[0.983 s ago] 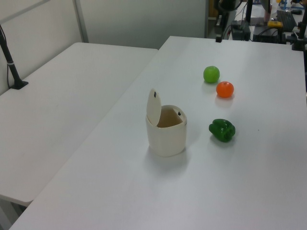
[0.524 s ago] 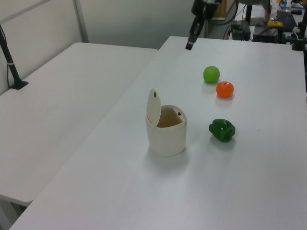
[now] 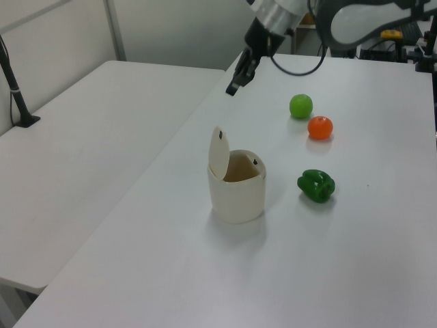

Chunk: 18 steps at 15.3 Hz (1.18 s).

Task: Close garbage bin
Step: 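Move the gripper over the cream bin toward its raised lid, then push the raised lid down over the bin opening with the gripper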

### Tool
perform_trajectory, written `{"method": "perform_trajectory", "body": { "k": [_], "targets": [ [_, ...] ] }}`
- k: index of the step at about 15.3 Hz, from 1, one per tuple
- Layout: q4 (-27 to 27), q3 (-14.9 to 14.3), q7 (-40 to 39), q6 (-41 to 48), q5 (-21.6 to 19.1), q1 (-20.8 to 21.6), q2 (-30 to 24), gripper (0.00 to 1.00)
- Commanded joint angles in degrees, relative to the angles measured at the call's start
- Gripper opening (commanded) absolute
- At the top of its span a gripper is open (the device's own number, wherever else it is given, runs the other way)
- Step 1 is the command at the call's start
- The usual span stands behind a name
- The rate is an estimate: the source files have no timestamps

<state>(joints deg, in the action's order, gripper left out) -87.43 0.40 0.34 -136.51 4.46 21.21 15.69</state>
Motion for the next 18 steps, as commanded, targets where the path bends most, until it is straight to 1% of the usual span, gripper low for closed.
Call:
{"method": "perform_trajectory", "body": {
  "k": [1,3,5,8,11,14,15,18],
  "targets": [
    [0.07,-0.57,0.37,-6.47,-0.77,2.95,2.67,0.0],
    [-0.02,-0.57,0.54,-10.69,-0.86,4.01,4.08,0.0],
    [-0.02,-0.57,0.54,-13.07,-0.86,5.15,5.31,0.0],
    [0.07,-0.57,0.54,-15.19,-0.77,5.77,6.46,0.0],
    [-0.2,-0.05,0.46,-15.1,-0.77,6.39,6.46,0.0],
    [-0.29,-0.05,0.02,-13.27,-0.69,6.48,5.85,0.0],
    [0.15,-0.05,-0.86,-9.08,-0.6,6.3,5.76,0.0],
    [0.24,0.04,-4.37,-4.92,-0.77,6.3,5.58,0.0]
  ]
}}
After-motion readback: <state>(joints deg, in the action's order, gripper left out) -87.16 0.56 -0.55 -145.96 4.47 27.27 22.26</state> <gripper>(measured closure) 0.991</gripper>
